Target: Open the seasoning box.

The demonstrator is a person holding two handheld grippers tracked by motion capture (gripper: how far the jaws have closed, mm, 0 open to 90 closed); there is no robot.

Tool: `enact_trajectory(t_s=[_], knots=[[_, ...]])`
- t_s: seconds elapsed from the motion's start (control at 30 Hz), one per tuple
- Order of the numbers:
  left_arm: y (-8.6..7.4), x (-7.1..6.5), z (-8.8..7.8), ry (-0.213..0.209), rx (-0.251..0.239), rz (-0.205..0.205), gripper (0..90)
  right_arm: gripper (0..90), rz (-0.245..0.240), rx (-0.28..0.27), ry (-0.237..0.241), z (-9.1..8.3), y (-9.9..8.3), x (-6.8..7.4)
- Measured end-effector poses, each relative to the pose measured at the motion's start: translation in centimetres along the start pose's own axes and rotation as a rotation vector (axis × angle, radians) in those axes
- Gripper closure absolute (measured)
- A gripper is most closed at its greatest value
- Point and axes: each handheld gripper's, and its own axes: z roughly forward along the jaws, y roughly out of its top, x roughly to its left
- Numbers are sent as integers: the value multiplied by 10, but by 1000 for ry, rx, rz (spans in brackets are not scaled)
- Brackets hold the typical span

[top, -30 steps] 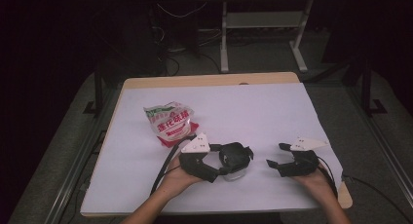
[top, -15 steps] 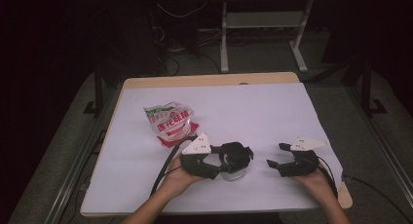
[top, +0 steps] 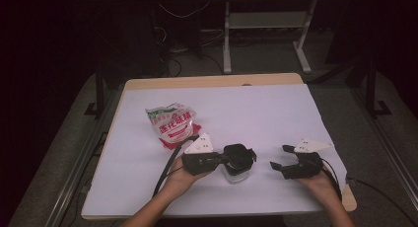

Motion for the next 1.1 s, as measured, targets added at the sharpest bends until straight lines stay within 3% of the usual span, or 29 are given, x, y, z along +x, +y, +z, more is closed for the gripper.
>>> enact_trajectory(t_s=[0.27, 1.1], knots=[[7, 2, -1, -25, -3, 35, 896, 185, 3, -11, 6, -1, -1, -1], [34, 6, 7, -67, -21, 51, 896, 180, 8, -39, 26, -4, -2, -2]])
